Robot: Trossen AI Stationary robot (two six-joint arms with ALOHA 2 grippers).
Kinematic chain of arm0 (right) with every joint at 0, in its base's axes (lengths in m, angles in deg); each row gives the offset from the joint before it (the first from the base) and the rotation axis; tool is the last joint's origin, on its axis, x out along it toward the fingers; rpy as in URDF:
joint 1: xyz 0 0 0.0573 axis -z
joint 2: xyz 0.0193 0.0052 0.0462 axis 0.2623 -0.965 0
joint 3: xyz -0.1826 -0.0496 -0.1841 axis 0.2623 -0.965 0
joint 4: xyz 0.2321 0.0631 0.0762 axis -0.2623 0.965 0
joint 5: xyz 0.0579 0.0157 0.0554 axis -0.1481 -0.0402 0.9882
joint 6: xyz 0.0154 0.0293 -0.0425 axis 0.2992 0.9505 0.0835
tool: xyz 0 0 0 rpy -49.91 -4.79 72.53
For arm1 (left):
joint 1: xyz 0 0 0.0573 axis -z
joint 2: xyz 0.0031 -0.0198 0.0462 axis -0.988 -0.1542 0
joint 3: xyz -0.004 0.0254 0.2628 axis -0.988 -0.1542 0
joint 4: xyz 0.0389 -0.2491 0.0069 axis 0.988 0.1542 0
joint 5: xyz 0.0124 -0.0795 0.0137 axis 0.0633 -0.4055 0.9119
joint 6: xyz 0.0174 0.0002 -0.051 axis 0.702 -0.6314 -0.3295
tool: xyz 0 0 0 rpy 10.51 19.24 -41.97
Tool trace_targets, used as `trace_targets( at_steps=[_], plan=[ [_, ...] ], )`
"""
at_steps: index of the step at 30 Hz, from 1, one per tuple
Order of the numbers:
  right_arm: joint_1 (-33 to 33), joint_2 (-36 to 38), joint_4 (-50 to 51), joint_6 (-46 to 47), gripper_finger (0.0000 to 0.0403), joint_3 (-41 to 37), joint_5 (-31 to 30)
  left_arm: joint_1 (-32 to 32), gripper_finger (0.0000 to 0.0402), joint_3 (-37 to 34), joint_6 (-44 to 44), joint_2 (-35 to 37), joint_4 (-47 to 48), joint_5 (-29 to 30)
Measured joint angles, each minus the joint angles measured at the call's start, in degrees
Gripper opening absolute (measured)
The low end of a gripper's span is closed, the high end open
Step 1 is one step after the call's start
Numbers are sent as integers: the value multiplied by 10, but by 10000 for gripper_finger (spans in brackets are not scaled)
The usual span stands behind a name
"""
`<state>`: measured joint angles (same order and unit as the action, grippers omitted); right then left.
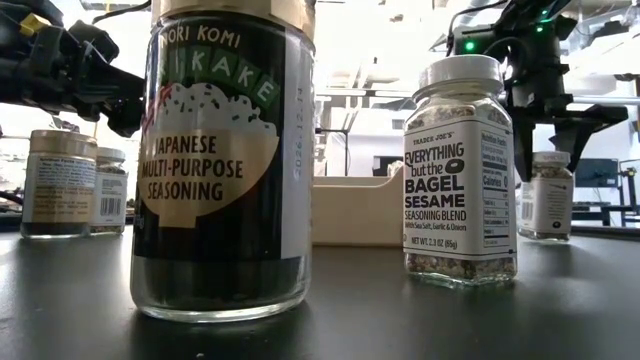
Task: Sort spices by type
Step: Put the white seasoning bottle into the transparent bin
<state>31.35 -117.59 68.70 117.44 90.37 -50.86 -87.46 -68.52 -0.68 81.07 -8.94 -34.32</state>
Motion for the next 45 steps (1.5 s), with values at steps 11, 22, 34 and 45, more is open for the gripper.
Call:
trace_targets(
  at_steps=[11, 22, 34, 45],
  plan=[
    [0, 0, -12, 0, 245, 0, 6, 0, 334, 0, 0, 0, 0, 0],
    [0, 0, -13, 17, 245, 0, 4, 0, 334, 0, 0, 0, 0, 0],
    [0, 0, -16, 15, 245, 1, 1, 0, 334, 0, 0, 0, 0, 0],
    [0, 0, -28, 11, 245, 1, 0, 0, 334, 0, 0, 0, 0, 0]
  ],
)
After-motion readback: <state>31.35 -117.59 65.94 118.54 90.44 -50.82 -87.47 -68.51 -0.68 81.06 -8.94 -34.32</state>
